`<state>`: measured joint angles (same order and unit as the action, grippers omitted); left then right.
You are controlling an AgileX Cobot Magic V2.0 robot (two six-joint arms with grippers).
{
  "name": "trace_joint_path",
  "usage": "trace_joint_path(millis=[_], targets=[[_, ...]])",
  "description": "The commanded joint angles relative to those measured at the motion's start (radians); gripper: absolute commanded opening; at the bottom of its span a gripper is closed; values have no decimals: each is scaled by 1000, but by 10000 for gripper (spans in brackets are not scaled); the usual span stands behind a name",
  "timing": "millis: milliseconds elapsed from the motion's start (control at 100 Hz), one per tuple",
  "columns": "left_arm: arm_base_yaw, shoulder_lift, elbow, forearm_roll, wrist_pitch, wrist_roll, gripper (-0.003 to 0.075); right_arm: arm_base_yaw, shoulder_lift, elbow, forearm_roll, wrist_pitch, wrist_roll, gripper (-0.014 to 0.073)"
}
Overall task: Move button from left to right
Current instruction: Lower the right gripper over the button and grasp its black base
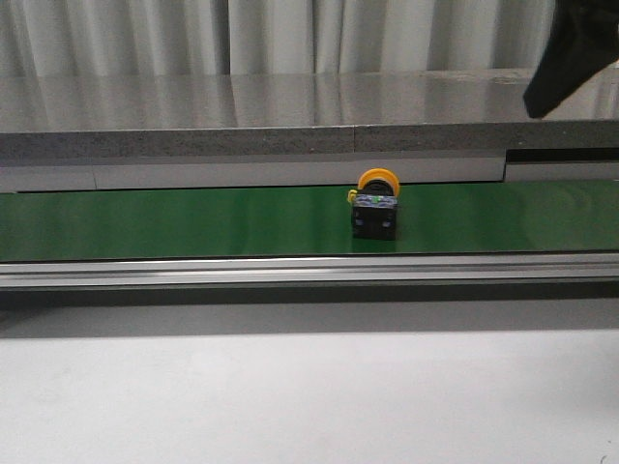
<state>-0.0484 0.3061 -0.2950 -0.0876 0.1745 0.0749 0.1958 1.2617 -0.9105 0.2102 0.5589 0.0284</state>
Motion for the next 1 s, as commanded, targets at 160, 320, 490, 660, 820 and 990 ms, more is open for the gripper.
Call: trace_joint_path(millis=[160, 320, 490, 660, 820, 990], targets=[[-7, 5, -26, -12, -85, 0, -20, 52, 127, -131, 16, -56, 0, 636], [-7, 5, -26, -12, -85, 0, -20, 71, 221, -196, 15, -37, -1, 636], [-7, 5, -26, -12, -85, 0, -20, 87, 294, -248, 12, -23, -8, 636], [-7, 5, -26, -12, -85, 0, -20, 94, 346, -278, -5, -29, -8, 636], [-7, 5, -26, -12, -85, 0, -20, 94, 393, -287, -38, -34, -8, 636], [-7, 5, -26, -12, -85, 0, -20, 94, 433, -287, -53, -16, -8, 537]])
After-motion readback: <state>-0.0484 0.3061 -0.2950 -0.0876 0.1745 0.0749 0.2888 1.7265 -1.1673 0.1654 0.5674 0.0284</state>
